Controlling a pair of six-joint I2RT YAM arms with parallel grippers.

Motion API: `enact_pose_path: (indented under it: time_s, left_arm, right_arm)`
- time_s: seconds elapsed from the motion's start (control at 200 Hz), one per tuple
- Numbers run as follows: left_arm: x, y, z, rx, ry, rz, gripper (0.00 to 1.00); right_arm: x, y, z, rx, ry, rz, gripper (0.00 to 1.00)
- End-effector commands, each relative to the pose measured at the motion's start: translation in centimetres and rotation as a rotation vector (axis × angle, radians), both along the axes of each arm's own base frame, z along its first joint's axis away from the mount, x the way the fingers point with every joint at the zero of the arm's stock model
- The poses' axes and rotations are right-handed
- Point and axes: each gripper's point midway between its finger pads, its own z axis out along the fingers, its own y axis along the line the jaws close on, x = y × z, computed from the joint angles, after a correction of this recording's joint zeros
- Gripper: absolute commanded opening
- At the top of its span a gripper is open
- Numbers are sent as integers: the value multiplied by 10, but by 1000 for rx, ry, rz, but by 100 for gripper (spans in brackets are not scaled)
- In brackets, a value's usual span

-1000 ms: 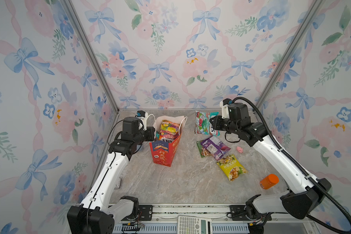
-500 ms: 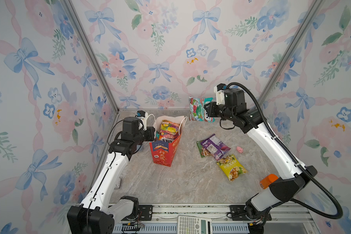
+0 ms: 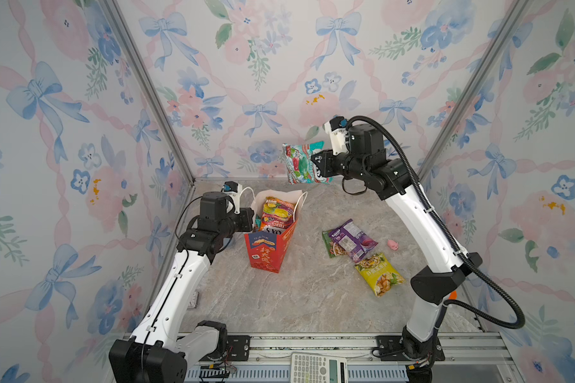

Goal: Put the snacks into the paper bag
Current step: 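Lift the teal packet with the right gripper and carry it over the bag, then lower the teal packet into the bag held by the left gripper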

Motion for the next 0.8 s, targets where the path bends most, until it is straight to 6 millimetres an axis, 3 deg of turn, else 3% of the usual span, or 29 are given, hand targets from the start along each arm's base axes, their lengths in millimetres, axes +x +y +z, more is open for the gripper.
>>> enact_pose_path:
  time_s: [0.0,0.175,0.4,0.795]
  left_arm:
    - [0,-1,28,-19,-103,-17,0]
    - [1,-2,30,-22,-105,-21,0]
    - [2,-1,29,-14,-106,-13,0]
    - [1,0,32,-13,-113,-11,0]
  right_arm:
    - [-24,25,-2,-82,-21,133,0]
    - [-43,46,-16,-149,-15,243,0]
    - [-56,49,-42,-226,34,315,0]
    - [-72,74,-79,-304,92,429,0]
